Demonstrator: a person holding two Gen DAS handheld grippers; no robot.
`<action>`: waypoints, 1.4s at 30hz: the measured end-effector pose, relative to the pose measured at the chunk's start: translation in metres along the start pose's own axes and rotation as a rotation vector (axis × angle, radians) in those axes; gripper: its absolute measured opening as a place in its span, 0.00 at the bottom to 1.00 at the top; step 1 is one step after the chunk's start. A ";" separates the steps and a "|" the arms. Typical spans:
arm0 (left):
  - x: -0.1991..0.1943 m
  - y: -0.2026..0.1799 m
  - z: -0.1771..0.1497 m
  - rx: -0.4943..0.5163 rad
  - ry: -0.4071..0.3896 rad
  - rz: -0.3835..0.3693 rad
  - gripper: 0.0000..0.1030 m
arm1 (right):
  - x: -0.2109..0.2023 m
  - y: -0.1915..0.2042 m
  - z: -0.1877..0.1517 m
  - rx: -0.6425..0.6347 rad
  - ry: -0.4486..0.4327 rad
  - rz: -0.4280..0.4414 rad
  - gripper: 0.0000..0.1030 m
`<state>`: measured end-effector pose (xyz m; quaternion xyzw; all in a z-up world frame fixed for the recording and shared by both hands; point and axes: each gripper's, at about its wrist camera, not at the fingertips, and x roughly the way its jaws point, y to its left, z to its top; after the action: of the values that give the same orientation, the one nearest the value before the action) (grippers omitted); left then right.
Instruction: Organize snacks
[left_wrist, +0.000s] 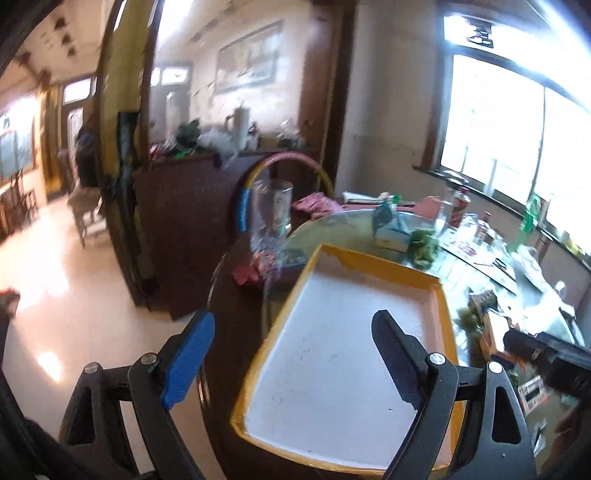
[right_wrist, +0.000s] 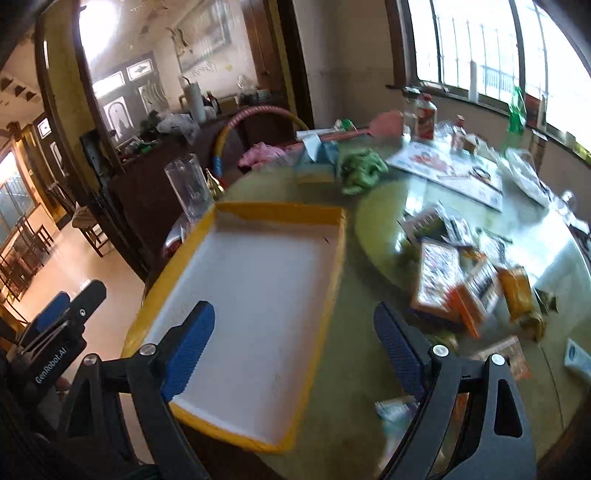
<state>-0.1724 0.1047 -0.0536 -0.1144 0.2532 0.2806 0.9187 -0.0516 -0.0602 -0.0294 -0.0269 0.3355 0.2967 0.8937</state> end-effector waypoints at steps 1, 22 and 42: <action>-0.001 -0.002 0.002 0.028 0.037 -0.006 0.85 | -0.007 -0.006 -0.002 0.029 -0.021 0.012 0.86; 0.015 -0.144 -0.016 0.270 0.102 -0.080 0.85 | -0.065 -0.092 -0.045 0.041 -0.103 -0.040 0.86; 0.011 -0.207 -0.065 0.263 0.250 -0.287 0.85 | -0.067 -0.223 -0.118 0.220 -0.060 -0.073 0.86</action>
<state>-0.0716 -0.0825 -0.1001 -0.0625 0.3807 0.0953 0.9176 -0.0377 -0.3072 -0.1130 0.0679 0.3378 0.2259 0.9112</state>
